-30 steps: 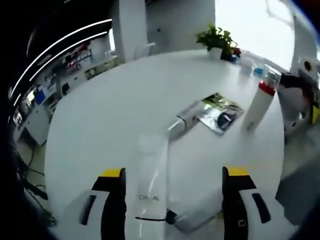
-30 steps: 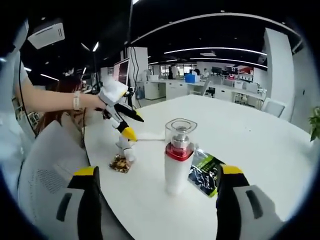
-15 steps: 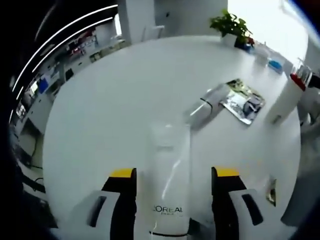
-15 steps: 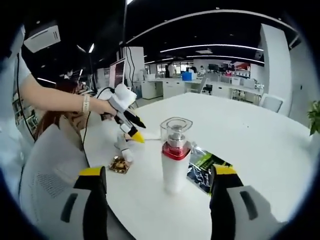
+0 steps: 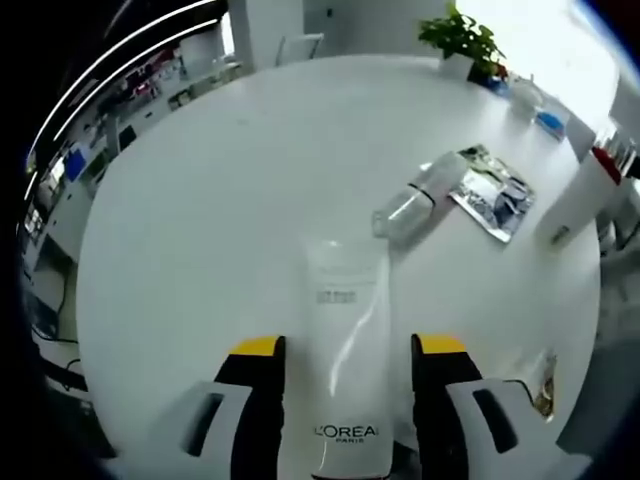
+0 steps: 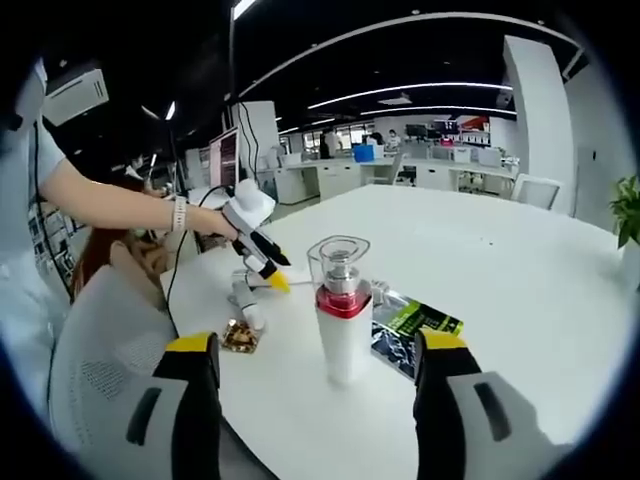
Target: Arrange the skincare products in the storage area until every visible bottle or jar stands upright without overlapping.
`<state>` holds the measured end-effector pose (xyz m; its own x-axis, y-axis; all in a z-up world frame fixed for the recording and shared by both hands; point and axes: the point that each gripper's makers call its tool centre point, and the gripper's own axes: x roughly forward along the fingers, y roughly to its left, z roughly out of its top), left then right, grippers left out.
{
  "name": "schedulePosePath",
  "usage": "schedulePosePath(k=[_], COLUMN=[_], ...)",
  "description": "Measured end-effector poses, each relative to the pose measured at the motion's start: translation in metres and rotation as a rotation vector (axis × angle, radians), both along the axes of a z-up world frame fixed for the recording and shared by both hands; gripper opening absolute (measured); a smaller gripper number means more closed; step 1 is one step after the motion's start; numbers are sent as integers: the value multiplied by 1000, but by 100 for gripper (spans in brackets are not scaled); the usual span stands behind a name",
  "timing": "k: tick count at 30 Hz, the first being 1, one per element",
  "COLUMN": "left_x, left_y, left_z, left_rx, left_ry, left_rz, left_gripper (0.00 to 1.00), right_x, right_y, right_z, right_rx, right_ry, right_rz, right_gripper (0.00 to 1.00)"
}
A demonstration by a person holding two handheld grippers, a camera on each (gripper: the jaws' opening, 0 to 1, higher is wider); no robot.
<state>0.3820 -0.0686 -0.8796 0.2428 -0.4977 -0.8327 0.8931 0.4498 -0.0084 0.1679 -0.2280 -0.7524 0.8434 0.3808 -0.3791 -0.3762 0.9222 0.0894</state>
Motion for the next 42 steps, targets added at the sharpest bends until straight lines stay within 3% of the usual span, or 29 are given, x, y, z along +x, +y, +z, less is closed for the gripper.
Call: schedulePosePath(k=[5,8,14,19,24,28,34,37,42], left_x=[-2,0,-3,3,-7,-22,-26,-20,-12], left_y=[-1,-2,0,0,-1,-5,-7,-7,-5], left_z=[2,3,5,6,6,5,5,16,36], left_rx=[7,-5,19,18,38,31,47,14,-21], left_ry=[4,17,44,132,138,194,114,62,-16], left_rz=[-7,20,33,75,61,14,-23,-17,-17], left_gripper=[42,31,30,29,29,29,28,28,27], right_x=[2,3,1,-1,-4,-4,-2,-2,-6], right_y=[1,2,4,3,-1,-4,4,9,16], right_z=[0,-1,-5,-8,-10,-13,-6,-3,-2], right_rx=[14,16,15,8,9,12,49,82,114], right_ry=[0,3,13,25,32,38,20,8,6], right_rz=[1,4,10,10,-2,-11,-6,8,28], right_gripper=[79,79,79,79,79,79,76,77,69])
